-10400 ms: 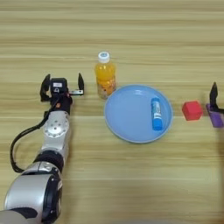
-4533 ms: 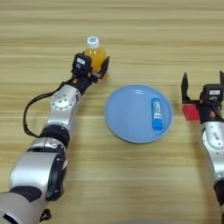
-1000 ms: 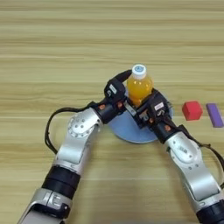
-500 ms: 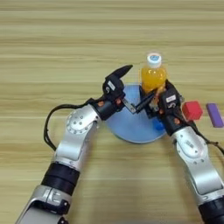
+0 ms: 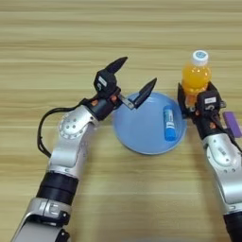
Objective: Move the objects on the table
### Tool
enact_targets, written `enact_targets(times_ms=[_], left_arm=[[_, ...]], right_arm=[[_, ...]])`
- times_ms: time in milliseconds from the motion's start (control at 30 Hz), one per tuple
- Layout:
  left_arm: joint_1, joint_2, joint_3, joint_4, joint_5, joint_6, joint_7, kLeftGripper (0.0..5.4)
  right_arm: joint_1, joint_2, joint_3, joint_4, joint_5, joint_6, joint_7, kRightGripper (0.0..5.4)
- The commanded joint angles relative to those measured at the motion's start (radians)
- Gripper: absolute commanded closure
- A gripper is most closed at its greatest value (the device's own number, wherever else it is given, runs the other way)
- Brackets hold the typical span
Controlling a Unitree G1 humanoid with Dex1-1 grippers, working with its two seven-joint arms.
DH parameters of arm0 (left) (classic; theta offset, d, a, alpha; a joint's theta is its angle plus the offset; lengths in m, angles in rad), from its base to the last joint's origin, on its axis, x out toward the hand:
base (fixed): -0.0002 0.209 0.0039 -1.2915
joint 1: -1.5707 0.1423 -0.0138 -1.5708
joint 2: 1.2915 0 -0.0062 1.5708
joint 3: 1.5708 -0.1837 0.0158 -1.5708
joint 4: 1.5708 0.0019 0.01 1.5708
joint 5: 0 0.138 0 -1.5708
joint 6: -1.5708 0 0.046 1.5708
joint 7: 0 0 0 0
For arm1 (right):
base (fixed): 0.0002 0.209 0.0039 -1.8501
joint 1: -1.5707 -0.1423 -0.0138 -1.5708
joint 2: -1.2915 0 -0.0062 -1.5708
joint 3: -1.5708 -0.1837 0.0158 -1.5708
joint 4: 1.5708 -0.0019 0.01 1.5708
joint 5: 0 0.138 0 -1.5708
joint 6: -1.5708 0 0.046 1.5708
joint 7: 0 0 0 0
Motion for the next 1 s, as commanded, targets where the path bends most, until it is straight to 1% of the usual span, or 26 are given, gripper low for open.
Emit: enact_targets(times_ms=[33,100,133,167,300,400,500,567,633,800,900,1000], left_arm=[[-0.087,0.016,0.082,0.124,0.033,-0.038,0.113,0.00],[-0.123,0.021,0.109,0.205,0.074,-0.089,0.188,0.00],[-0.144,0.027,0.119,0.262,0.109,-0.132,0.237,0.00],[-0.164,0.029,0.132,0.320,0.125,-0.168,0.271,0.00],[-0.224,0.035,0.168,0.505,0.147,-0.263,0.346,0.00],[-0.256,0.039,0.188,0.615,0.143,-0.317,0.363,0.00],[-0.276,0.044,0.197,0.685,0.142,-0.363,0.366,0.00],[-0.285,0.046,0.201,0.720,0.142,-0.386,0.369,0.00],[-0.297,0.056,0.205,0.766,0.155,-0.412,0.391,0.00],[-0.323,0.080,0.240,0.878,0.160,-0.432,0.466,0.00],[-0.335,0.101,0.268,0.926,0.171,-0.431,0.570,0.00],[-0.344,0.124,0.285,0.961,0.179,-0.424,0.649,0.00]], right_arm=[[-0.039,-0.026,-0.095,0.028,0.025,-0.001,-0.052,1.96],[-0.044,-0.034,-0.130,0.047,0.029,0.003,-0.071,1.96],[-0.045,-0.042,-0.147,0.056,0.027,0.003,-0.083,1.96],[-0.046,-0.050,-0.162,0.067,0.022,0.002,-0.095,1.96],[-0.043,-0.073,-0.210,0.099,0.034,-0.004,-0.111,1.96],[-0.033,-0.099,-0.244,0.124,0.028,-0.016,-0.127,1.96],[-0.029,-0.126,-0.276,0.157,0.029,-0.028,-0.137,1.96],[-0.030,-0.138,-0.291,0.182,0.035,-0.036,-0.140,1.96],[-0.030,-0.149,-0.301,0.196,0.029,-0.038,-0.148,1.96],[-0.044,-0.172,-0.312,0.262,0.018,-0.056,-0.168,1.96],[-0.053,-0.179,-0.316,0.303,0.027,-0.068,-0.165,1.96],[-0.063,-0.185,-0.318,0.338,0.033,-0.082,-0.161,1.96]])
